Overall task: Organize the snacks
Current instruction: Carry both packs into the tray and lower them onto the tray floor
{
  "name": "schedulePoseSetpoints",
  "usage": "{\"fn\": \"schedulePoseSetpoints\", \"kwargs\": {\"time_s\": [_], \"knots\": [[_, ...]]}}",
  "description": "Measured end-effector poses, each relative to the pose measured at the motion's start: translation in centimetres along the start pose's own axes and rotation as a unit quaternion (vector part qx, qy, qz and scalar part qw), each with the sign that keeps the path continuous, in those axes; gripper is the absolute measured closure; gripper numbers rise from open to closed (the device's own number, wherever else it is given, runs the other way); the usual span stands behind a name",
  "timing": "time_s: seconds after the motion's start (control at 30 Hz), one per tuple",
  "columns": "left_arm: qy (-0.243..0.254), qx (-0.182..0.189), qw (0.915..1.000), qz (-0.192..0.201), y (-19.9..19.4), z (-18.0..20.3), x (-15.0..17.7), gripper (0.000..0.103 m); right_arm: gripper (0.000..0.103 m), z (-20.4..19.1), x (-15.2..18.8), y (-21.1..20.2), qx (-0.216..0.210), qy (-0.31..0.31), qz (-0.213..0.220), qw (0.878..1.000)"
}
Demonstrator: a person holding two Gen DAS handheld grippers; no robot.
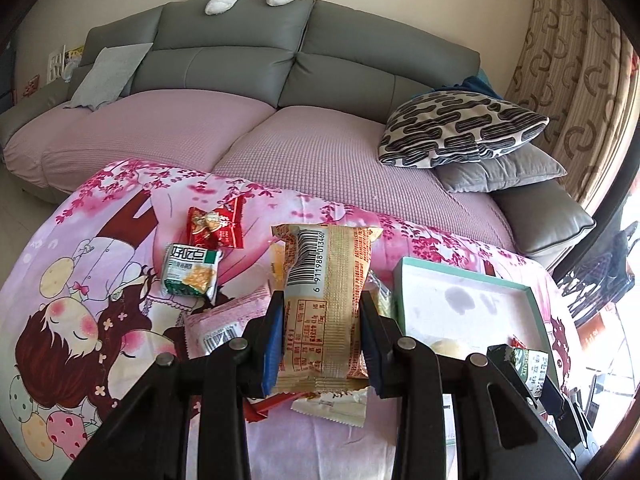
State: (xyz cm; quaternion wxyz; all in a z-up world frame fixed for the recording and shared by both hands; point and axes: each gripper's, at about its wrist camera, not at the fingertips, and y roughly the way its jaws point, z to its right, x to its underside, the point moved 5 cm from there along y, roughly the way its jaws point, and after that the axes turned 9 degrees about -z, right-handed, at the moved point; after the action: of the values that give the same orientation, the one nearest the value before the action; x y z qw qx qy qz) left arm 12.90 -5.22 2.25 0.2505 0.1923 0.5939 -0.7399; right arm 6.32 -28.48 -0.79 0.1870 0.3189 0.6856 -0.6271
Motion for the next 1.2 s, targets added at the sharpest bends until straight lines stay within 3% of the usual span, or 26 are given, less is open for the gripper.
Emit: {"fn": "schedulePoseSetpoints", "kwargs": {"time_s": [0.23, 0.6, 1.2], "knots": [[0.024, 0.023, 0.9994, 0.005, 0.7, 3.1, -0.4, 0.067, 0.041, 3.5, -0.8, 0.4, 0.025, 0.034, 0.005, 0.999], [0.062, 0.028, 0.9977, 0.002, 2.5, 6.2, -0.8, 0.067, 0.041, 6.6, -1.9, 2.1, 0.064, 0.052, 0.005, 0.997], [0.125, 0.031, 0.9893, -0.069, 9.7, 12.0, -1.2, 0.067, 0.041, 9.3, -2.8, 6.6, 0.084, 0.066, -0.029, 0.994]]}}
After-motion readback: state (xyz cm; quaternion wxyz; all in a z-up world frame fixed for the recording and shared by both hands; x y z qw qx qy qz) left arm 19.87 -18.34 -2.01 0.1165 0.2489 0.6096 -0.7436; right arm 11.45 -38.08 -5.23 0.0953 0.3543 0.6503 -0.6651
